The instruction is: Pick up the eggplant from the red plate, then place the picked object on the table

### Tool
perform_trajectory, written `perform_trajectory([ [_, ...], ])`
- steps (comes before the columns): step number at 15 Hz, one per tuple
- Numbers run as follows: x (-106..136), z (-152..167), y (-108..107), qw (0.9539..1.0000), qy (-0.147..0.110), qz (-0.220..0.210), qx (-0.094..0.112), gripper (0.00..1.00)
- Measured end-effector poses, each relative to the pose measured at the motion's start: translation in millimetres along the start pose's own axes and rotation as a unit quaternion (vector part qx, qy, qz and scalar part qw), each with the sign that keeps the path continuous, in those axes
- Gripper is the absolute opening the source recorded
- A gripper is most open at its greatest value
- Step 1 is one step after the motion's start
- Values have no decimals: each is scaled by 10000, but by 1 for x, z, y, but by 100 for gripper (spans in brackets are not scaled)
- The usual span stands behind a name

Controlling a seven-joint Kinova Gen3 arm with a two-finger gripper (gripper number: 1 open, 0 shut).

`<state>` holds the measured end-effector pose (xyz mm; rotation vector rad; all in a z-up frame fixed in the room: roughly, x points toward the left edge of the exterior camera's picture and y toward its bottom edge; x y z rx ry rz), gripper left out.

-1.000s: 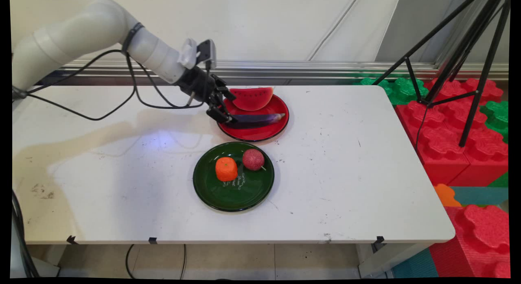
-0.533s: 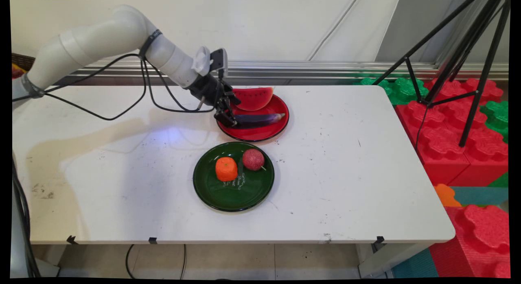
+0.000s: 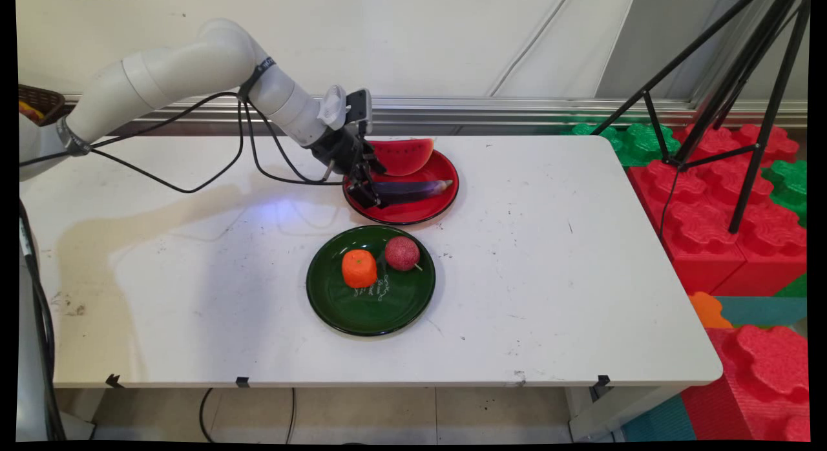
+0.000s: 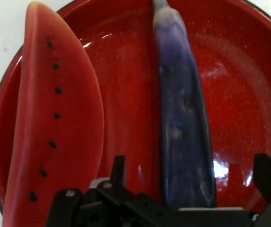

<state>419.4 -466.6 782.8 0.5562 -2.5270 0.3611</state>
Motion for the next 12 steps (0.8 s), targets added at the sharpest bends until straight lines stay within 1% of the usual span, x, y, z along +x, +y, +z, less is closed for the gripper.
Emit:
perform_trajectory([
  [6,2,8,-2,10000,-4,-19,-54,100],
  [7,3,9,-3,10000,10,-23,-65,0],
  [12,3,9,-2,9999,37,-32,-123,0],
])
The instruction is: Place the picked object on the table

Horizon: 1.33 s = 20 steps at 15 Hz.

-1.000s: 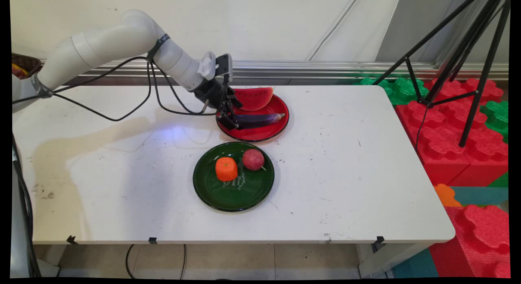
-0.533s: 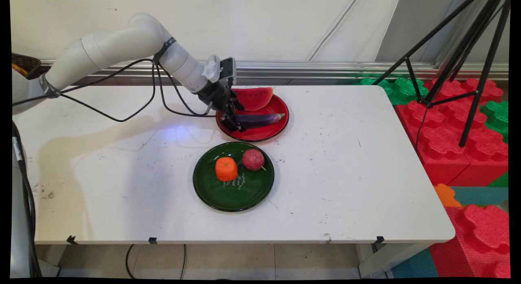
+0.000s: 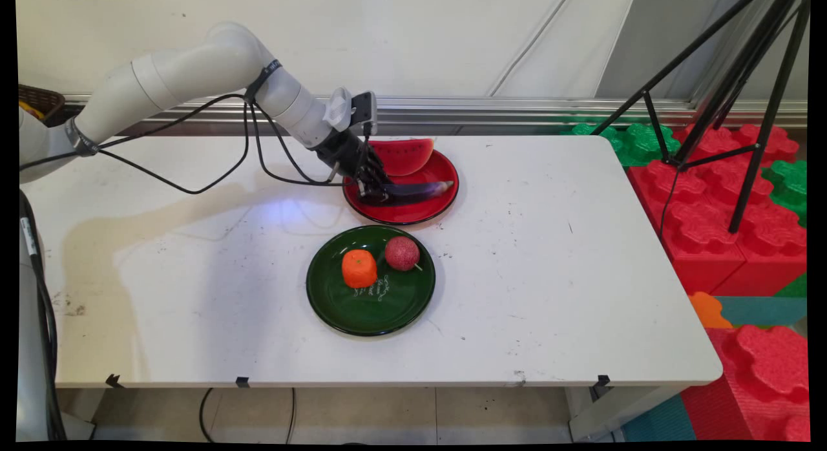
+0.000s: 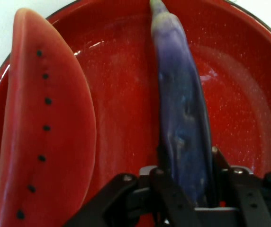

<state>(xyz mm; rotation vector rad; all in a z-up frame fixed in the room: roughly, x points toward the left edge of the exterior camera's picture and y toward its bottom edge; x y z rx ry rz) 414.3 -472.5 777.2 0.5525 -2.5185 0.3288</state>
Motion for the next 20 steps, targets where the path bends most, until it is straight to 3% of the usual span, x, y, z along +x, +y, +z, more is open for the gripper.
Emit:
perform_trajectory([
  [8,1,-12,-1,9999,123,-58,-2,0],
  [20,-3,-74,5,9991,405,45,82,0],
])
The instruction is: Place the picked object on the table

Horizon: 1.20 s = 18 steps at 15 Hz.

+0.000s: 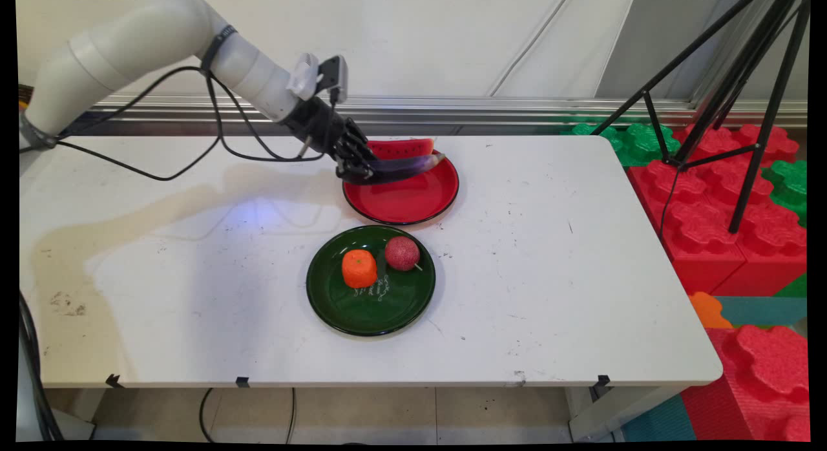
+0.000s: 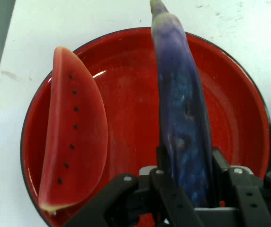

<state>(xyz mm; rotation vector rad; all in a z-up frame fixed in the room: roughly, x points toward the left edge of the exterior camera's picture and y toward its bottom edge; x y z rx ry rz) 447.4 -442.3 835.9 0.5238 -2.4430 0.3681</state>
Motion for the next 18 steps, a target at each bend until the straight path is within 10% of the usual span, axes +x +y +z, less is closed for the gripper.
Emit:
perform_trajectory([
  [11,-26,-74,15,10000,-45,-64,55,0],
  [18,-60,-106,23,9984,-516,242,40,0],
])
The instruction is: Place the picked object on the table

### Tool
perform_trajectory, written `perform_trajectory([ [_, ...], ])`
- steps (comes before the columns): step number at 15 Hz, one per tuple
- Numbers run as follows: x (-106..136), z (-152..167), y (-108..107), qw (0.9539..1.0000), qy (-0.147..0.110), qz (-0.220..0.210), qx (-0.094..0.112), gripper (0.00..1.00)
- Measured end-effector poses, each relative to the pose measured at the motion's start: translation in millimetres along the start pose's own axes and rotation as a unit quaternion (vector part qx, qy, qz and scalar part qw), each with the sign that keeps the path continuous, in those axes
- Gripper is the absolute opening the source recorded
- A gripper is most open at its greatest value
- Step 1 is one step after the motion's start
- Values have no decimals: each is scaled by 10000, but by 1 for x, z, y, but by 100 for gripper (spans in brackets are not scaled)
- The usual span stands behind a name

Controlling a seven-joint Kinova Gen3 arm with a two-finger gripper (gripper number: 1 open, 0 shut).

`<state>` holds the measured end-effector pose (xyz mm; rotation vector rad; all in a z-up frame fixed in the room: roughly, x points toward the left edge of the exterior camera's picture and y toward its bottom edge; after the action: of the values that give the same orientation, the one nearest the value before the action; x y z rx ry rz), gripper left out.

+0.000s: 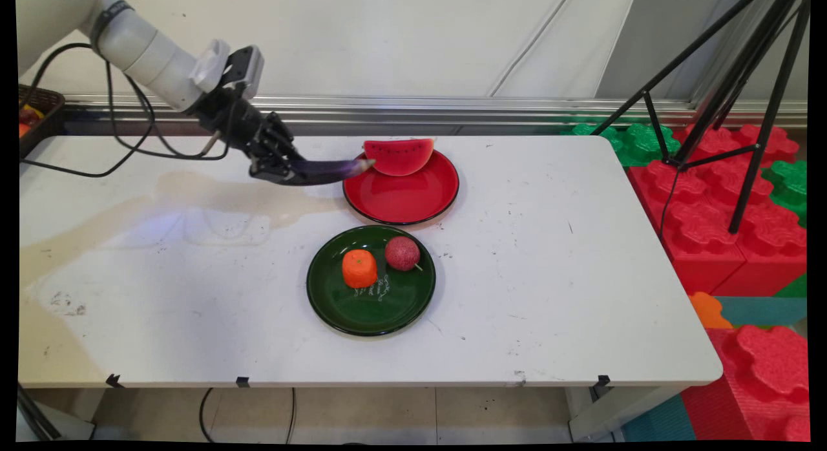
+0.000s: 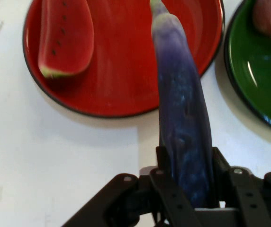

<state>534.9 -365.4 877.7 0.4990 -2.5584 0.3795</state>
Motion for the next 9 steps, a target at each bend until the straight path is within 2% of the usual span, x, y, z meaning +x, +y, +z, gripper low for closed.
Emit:
perform_trajectory([
  [5,-21,-2,2,9991,-302,295,-65,0],
  [9,-34,5,-2,9956,-524,759,-154,0],
])
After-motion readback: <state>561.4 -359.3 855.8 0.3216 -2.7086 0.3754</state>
